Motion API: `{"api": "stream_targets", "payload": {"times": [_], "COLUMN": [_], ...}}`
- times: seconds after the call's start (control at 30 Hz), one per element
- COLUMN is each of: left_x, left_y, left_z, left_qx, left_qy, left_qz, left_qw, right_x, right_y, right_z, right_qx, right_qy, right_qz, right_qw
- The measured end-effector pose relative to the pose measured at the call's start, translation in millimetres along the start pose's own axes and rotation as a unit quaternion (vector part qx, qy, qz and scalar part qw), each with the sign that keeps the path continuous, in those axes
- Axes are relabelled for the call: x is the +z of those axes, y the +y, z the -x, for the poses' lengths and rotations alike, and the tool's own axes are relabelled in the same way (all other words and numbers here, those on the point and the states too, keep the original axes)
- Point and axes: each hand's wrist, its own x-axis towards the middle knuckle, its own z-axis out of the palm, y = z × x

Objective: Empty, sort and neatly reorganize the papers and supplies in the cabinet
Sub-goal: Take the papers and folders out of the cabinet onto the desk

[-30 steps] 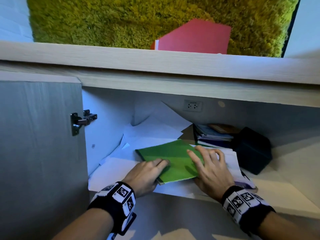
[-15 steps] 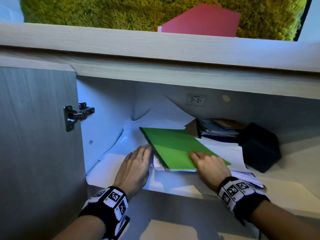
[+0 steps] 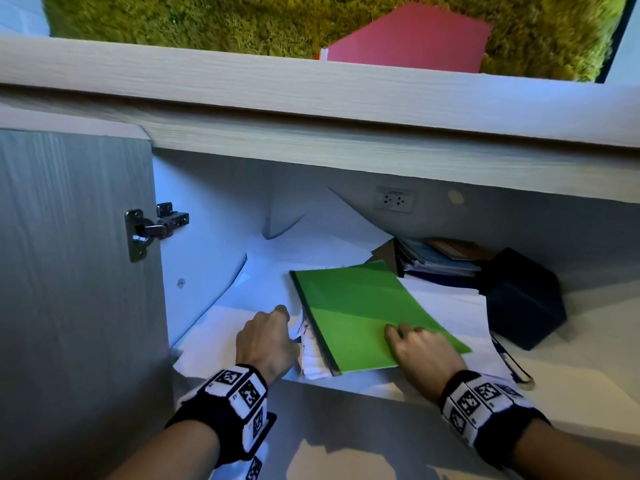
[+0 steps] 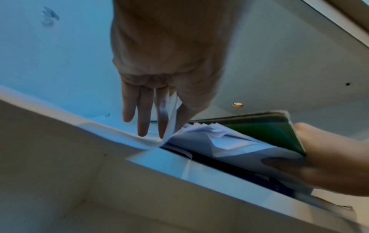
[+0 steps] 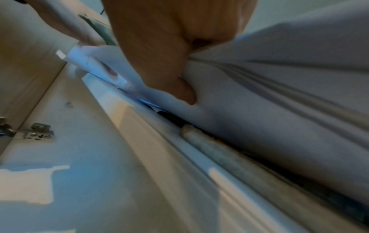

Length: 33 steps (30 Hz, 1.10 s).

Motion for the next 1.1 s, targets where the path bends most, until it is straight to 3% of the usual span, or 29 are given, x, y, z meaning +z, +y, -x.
{"api": "stream_targets", "payload": {"times": [0.27, 0.37, 0.5, 0.6, 0.67, 0.73, 0.8, 0.9, 1.1], "left_x": [0, -1, -18, -25, -18, -3, 10, 15, 8], "left_y": [23, 33, 66, 94, 107, 110, 105, 96, 80], "left_z": [19, 26, 36, 38, 39, 38, 39, 47, 57], "left_qx": [0.047, 0.049, 0.051, 0.135, 0.208, 0.250, 0.263, 0.266, 0.314], "left_qy": [-0.052, -0.022, 0.071, 0.118, 0.069, -0.024, -0.125, -0.226, -0.271], "left_qz": [0.033, 0.022, 0.002, -0.003, 0.008, 0.021, 0.033, 0.047, -0.058], "left_qw": [0.997, 0.998, 0.996, 0.984, 0.976, 0.968, 0.956, 0.936, 0.908], "right_x": [-24, -16, -9, -6, -7, -4, 0, 7, 38], "right_y": [8, 7, 8, 10, 10, 11, 14, 21, 30], "right_z": [36, 49, 58, 61, 62, 64, 69, 74, 65], "right_qx": [0.025, 0.003, -0.005, 0.022, 0.060, 0.079, 0.085, 0.082, 0.078], "right_qy": [-0.088, -0.111, -0.131, -0.128, -0.090, -0.045, 0.041, 0.108, -0.003], "right_qz": [0.013, 0.032, 0.019, 0.005, -0.017, -0.048, -0.064, -0.033, -0.038], "right_qw": [0.996, 0.993, 0.991, 0.991, 0.994, 0.995, 0.993, 0.990, 0.996]}}
